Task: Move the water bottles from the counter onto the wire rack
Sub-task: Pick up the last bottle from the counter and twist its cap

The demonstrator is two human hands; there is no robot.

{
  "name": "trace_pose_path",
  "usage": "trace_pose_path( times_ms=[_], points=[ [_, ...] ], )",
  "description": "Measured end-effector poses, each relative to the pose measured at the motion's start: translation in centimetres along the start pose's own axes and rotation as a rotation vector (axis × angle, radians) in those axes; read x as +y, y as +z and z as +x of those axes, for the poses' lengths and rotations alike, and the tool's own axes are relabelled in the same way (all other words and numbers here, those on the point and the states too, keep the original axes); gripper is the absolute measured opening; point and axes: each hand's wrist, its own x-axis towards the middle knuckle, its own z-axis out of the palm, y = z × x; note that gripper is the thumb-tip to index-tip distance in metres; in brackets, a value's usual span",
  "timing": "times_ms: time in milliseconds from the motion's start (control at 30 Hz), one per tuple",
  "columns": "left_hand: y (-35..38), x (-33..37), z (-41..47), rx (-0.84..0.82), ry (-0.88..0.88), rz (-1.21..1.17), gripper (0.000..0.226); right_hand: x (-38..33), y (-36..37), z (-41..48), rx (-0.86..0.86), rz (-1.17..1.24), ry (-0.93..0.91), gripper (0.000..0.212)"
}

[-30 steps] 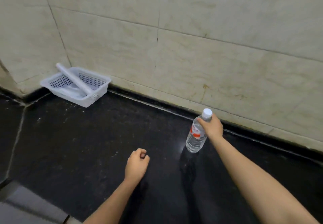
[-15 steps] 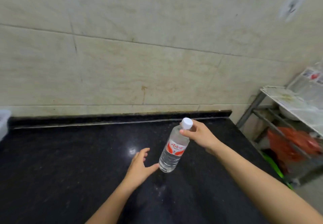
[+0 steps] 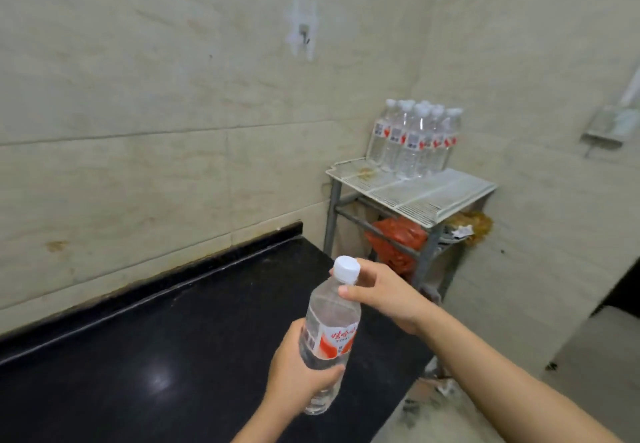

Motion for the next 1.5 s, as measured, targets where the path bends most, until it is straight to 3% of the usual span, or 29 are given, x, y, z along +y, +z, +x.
trace_pose_path(
  times_ms=[233,467,800,900,1067,1167,1300,1433,1500],
  points=[
    [16.0,5.9,4.6,0.049,0.051,-0.097,0.053,3.8,-11.9,-3.2,0.413,-0.02,-0.103,0.022],
    [26.1,11.4,10.2,0.106,0.196,-0.034,0.052,3.3,-23.5,-3.5,0.51,-0.082,-0.188,0.017],
    [33.0,17.4,26.0,-0.016,0.402,0.467,0.083,4.5,-39.5,5.3,0.701,0.084,-0.09,0.008],
    [34.7,18.0,31.6,-0.072,0.352,0.673,0.099,5.2,-44.7,9.1,0.737,0.043,-0.062,0.014],
    [38.0,17.5,38.2,0.045,0.284,1.006,0.069,6.2,-53.0,15.0,0.824,0.026,-0.093,0.016],
    [39.1,16.4,39.9,0.073,0.184,1.136,0.063,7.1,-56.5,18.6,0.831,0.013,-0.119,0.017],
    [39.7,16.1,40.9,0.119,0.132,1.186,0.057,8.6,-60.6,24.2,0.806,0.001,-0.12,0.004],
    [40.1,15.6,40.9,0.166,0.086,1.238,0.054,10.3,-63.4,29.7,0.759,-0.006,-0.101,0.03],
    [40.4,15.6,40.8,0.225,0.03,1.248,0.055,10.9,-64.2,31.7,0.709,-0.002,-0.105,0.034]
  ],
)
